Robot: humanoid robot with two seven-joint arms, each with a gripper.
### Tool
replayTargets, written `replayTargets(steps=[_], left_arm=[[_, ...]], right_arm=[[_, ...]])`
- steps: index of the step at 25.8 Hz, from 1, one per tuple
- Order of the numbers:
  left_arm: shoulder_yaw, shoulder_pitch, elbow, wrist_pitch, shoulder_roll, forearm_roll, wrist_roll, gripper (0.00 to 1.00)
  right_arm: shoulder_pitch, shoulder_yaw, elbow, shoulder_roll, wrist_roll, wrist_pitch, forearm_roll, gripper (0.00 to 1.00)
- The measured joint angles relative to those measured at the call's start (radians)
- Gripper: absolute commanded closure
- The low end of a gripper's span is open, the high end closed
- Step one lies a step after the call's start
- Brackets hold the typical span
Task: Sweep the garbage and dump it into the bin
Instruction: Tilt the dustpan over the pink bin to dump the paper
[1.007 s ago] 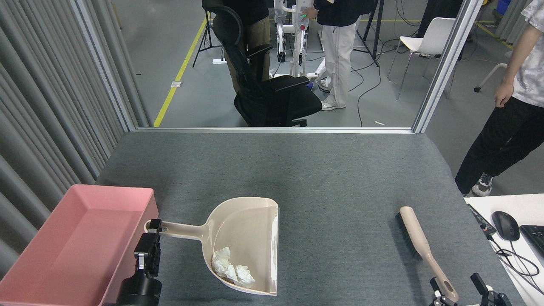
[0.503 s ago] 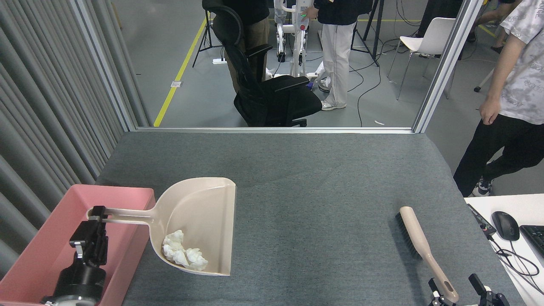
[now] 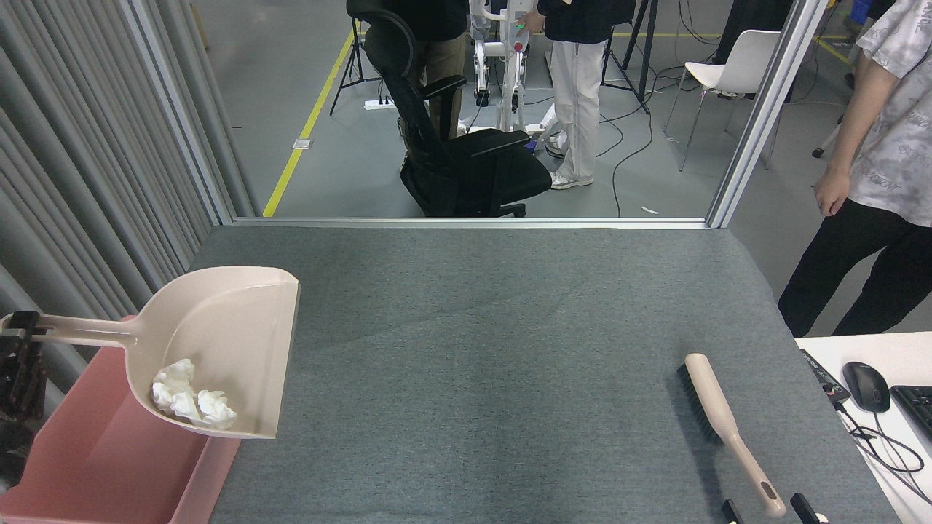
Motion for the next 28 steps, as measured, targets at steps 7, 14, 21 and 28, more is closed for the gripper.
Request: replayTargets(steps=[7,14,21,28], left_arm=[[0.001,-0.097,0.184,-0.076,0.146,0.001,-0.025,1.00],[-0.003,-0.164,0.357,-0.194,0.246,-0.058,-0.042,1.00],[0.021,-0.184,0.419,-0.311,0.258,-0.327,-0.029,1.00],[0.059,-0.205,0.422,-0.355,0.261,-0.510,0.003,1.00]], right_arm=[[0.003,-0.002,-0.009,0.028,0.003,0.005,0.005,0.01],[0.004,-0.002,-0.026,0.060,-0.002,0.009,0.006,0.01],[0.004,-0.002,-0.032,0.065,-0.002,0.009,0.006,0.01],[0.004,-0.002,-0.038,0.066,-0.002,0.010,0.006,0.01]])
